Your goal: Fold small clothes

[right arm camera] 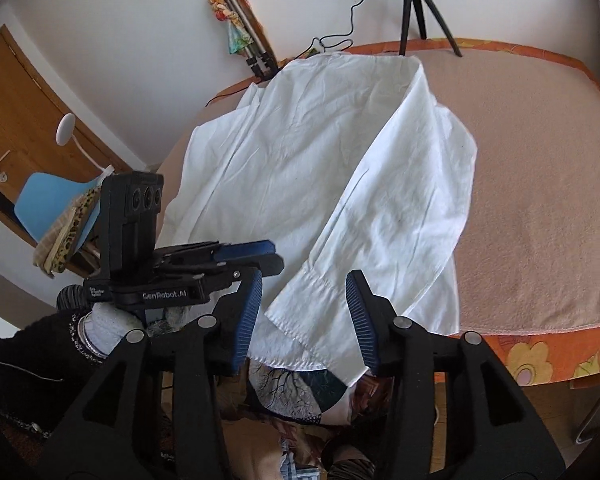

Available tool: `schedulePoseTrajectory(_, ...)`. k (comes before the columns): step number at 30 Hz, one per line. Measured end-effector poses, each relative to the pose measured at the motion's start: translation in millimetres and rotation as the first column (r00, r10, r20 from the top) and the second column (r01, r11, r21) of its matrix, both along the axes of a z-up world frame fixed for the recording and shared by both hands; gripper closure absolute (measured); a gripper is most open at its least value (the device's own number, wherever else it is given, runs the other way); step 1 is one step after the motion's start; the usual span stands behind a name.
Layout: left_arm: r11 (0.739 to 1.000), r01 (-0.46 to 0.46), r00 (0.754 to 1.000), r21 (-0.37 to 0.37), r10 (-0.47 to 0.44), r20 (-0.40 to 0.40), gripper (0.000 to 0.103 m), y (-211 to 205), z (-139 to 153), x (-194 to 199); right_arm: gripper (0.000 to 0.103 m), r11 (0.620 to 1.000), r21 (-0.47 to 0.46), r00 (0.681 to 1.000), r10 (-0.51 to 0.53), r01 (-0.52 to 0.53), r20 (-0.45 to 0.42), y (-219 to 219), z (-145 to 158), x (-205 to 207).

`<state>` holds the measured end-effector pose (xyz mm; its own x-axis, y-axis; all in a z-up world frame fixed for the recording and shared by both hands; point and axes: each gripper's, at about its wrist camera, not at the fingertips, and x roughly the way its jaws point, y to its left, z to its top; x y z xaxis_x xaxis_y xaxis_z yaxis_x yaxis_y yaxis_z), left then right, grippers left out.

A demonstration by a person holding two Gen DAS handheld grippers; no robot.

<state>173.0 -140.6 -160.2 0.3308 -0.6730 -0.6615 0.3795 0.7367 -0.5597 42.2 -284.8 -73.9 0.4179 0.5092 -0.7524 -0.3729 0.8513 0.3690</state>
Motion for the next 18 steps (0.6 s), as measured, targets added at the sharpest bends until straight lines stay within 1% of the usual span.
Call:
schedulePoseTrajectory(2, 1.0, -0.007, 1.0, 0.019, 0.008, 0.0, 0.062, -3, -4, 0, 0.057, 0.999, -0.007, 0.999, -0.036, 0.036, 0.01, -10, 9, 17)
schedulePoseTrajectory(3, 0.999, -0.014, 1.0, 0.039, 0.014, -0.006, 0.062, -5, -8, 1, 0.057, 0.998, -0.01, 0.998, -0.062, 0.062, 0.009, -14, 12, 30)
schedulePoseTrajectory(4, 0.999, -0.014, 1.0, 0.044, 0.015, -0.013, 0.062, -7, -11, 1, 0.057, 0.997, -0.014, 0.997, -0.079, 0.079, 0.011, -16, 16, 42)
schedulePoseTrajectory(6, 0.999, 0.002, 1.0, 0.043, -0.001, -0.026, 0.062, -10, -17, 2, 0.057, 0.989, -0.081, 0.992, -0.119, 0.123, 0.052, -13, 25, 75)
schedulePoseTrajectory(8, 0.998, 0.015, 1.0, 0.055, -0.015, -0.007, 0.062, -13, -20, 1, 0.057, 0.986, -0.092, 0.989, -0.138, 0.142, 0.048, -13, 32, 109)
schedulePoseTrajectory(10, 0.998, 0.035, 0.999, 0.046, -0.036, 0.013, 0.062, -17, -20, -1, 0.057, 0.979, -0.088, 0.983, -0.179, 0.182, 0.043, -11, 36, 144)
schedulePoseTrajectory(12, 0.998, 0.04, 0.999, 0.046, -0.042, 0.027, 0.065, -22, -21, -1, 0.057, 0.973, -0.116, 0.979, -0.196, 0.201, 0.056, -4, 38, 181)
schedulePoseTrajectory(14, 0.998, 0.05, 0.998, 0.036, -0.051, 0.029, 0.081, -26, -23, 0, 0.057, 0.963, -0.149, 0.975, -0.217, 0.223, 0.053, 5, 33, 217)
schedulePoseTrajectory(15, 0.998, 0.056, 0.998, 0.043, -0.057, 0.03, 0.093, -29, -24, 0, 0.057, 0.961, -0.154, 0.973, -0.226, 0.229, 0.038, 7, 27, 236)
schedulePoseTrajectory(16, 0.997, 0.057, 0.997, 0.049, -0.059, 0.04, 0.095, -30, -25, -1, 0.057, 0.958, -0.166, 0.972, -0.234, 0.234, 0.022, 10, 20, 254)
schedulePoseTrajectory(18, 0.997, 0.067, 0.997, 0.035, -0.069, 0.047, 0.099, -32, -26, -1, 0.057, 0.957, -0.171, 0.971, -0.238, 0.233, -0.007, 16, 6, 284)
